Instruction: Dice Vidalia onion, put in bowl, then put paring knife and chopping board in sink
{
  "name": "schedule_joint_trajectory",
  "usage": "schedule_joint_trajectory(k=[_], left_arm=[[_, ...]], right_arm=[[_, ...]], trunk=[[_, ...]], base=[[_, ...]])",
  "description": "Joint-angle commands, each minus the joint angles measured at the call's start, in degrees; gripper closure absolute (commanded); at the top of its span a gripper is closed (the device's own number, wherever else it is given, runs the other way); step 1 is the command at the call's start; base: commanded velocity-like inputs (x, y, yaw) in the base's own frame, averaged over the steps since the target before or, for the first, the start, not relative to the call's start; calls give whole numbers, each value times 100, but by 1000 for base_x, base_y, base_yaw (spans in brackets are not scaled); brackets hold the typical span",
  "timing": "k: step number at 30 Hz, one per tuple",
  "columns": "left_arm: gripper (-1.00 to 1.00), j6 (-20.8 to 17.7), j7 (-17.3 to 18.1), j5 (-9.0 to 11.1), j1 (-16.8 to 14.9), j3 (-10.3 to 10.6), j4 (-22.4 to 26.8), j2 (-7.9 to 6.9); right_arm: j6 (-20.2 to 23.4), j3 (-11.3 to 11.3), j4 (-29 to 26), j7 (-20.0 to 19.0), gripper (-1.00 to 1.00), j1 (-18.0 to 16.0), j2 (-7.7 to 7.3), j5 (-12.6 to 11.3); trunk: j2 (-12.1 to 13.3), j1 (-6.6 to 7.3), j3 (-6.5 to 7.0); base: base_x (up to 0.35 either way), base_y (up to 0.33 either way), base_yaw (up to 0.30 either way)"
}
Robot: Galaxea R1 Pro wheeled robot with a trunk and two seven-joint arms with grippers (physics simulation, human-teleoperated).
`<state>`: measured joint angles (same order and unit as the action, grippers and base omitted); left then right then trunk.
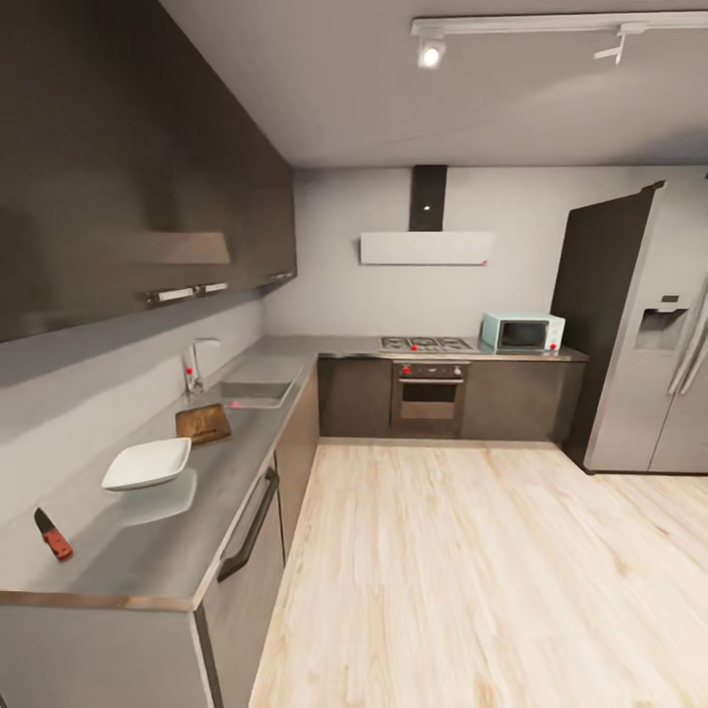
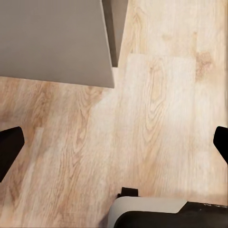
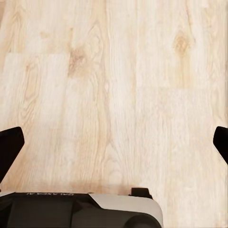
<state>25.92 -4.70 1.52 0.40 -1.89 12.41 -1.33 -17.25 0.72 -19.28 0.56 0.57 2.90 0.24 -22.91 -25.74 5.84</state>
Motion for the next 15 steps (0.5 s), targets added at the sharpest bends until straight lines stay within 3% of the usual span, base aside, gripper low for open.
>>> schedule_joint_trajectory(k=[1,15], left_arm=[[-100,10,4,15,4,-12,7,1],[-100,10,4,15,4,-11,6,1]], right_arm=[[-7,7,-6,6,-100,4,0,2],[2,7,-6,0,-100,4,0,2]], trunk=[[-1,-4,1],[-1,-4,1]], base=[[222,-237,0],[206,-210,0]])
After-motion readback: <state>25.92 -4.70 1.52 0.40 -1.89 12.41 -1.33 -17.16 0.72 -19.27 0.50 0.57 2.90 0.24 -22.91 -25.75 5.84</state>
